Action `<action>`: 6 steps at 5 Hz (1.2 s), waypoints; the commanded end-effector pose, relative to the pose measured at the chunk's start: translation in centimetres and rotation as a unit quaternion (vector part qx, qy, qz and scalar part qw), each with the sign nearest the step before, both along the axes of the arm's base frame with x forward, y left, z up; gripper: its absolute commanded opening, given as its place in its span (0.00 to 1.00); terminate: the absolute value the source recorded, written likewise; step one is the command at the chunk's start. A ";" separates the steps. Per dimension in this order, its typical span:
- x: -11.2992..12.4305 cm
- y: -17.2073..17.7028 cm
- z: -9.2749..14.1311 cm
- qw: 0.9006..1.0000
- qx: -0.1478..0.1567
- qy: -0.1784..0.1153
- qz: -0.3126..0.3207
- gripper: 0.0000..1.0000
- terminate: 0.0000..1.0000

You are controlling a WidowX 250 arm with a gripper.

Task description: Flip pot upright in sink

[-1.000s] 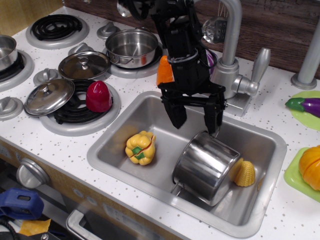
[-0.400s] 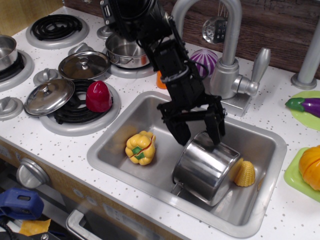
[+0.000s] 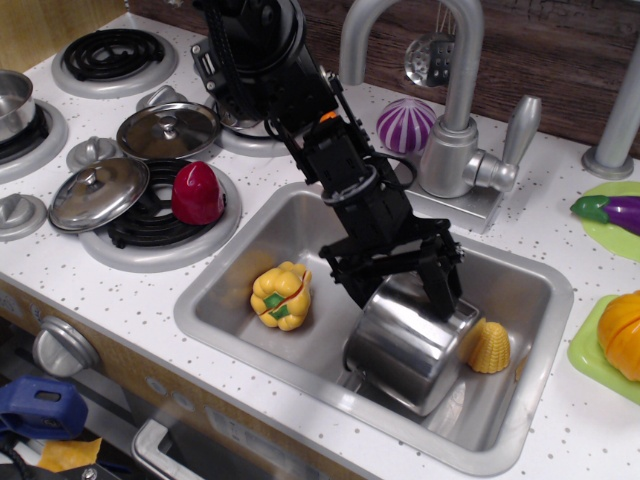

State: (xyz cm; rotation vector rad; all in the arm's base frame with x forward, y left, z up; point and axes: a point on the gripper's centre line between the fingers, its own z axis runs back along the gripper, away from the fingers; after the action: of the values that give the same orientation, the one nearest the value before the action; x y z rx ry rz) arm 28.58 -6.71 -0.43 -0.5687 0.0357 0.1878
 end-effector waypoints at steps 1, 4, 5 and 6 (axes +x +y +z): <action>0.0 -0.6 0.7 1.000 -0.005 -0.027 0.004 0.00 0.00; 0.6 -0.7 2.5 0.971 0.200 -0.129 -0.022 0.00 0.00; 1.3 0.0 2.7 0.967 0.212 -0.135 -0.036 0.00 0.00; 1.6 0.2 2.7 0.967 0.213 -0.136 -0.042 1.00 0.00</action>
State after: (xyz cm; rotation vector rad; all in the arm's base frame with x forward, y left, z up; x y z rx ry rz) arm 28.89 -6.34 0.74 -0.1513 -0.1741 0.0253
